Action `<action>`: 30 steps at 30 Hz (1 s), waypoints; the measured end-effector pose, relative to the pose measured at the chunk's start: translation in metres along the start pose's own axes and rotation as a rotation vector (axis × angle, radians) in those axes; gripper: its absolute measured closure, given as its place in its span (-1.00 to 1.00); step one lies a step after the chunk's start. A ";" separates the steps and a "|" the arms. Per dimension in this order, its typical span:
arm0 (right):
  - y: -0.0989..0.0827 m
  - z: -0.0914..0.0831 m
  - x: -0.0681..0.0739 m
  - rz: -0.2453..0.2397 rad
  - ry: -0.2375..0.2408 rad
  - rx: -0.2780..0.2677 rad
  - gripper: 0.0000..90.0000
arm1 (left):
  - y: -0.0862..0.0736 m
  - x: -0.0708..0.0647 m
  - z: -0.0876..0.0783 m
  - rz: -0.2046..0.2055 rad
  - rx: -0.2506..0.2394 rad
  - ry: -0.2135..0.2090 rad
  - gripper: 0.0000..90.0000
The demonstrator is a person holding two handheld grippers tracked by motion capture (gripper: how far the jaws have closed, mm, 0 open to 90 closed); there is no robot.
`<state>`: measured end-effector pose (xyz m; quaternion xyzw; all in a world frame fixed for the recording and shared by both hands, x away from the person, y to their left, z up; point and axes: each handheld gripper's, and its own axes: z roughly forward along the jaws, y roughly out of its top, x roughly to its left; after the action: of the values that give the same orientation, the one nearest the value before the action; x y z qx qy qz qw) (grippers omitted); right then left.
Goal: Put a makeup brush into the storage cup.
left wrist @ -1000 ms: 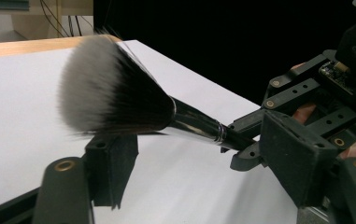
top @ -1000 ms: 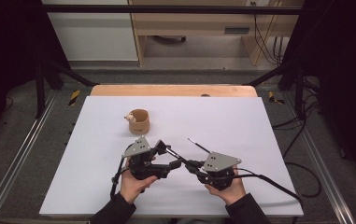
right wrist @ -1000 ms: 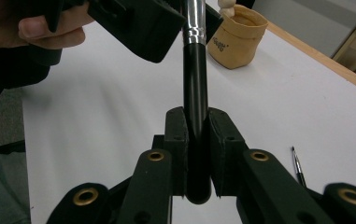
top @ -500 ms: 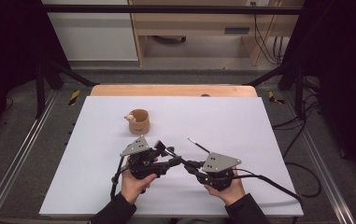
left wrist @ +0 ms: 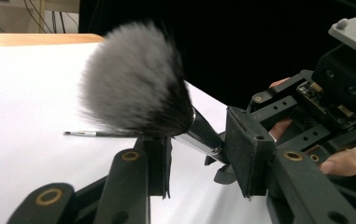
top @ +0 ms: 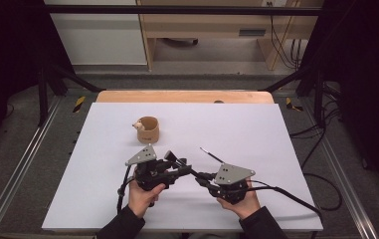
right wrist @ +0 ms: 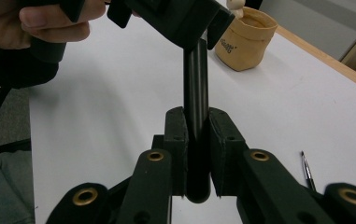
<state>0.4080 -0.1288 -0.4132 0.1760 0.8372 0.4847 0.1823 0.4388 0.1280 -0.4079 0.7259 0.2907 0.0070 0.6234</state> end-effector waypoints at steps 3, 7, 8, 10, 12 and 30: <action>0.000 0.000 0.000 -0.002 0.002 0.001 0.75 | 0.000 0.000 -0.001 -0.004 -0.004 -0.009 0.43; -0.001 0.001 0.000 -0.001 0.007 0.007 0.75 | 0.000 0.000 -0.001 -0.008 -0.006 -0.018 0.48; -0.001 0.002 0.000 -0.005 0.007 0.008 0.75 | 0.000 0.000 -0.001 -0.009 -0.007 -0.019 0.49; -0.001 0.002 0.000 -0.004 0.009 0.011 0.75 | 0.000 -0.001 -0.002 -0.012 -0.008 -0.025 0.51; -0.001 0.002 0.000 -0.008 0.011 0.013 0.75 | 0.000 -0.001 -0.002 -0.012 -0.008 -0.032 0.54; -0.002 0.004 0.001 -0.011 0.020 0.026 0.72 | 0.001 -0.007 -0.003 0.005 -0.011 -0.075 0.70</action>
<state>0.4085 -0.1258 -0.4168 0.1689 0.8462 0.4744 0.1743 0.4317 0.1278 -0.4033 0.7229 0.2650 -0.0170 0.6378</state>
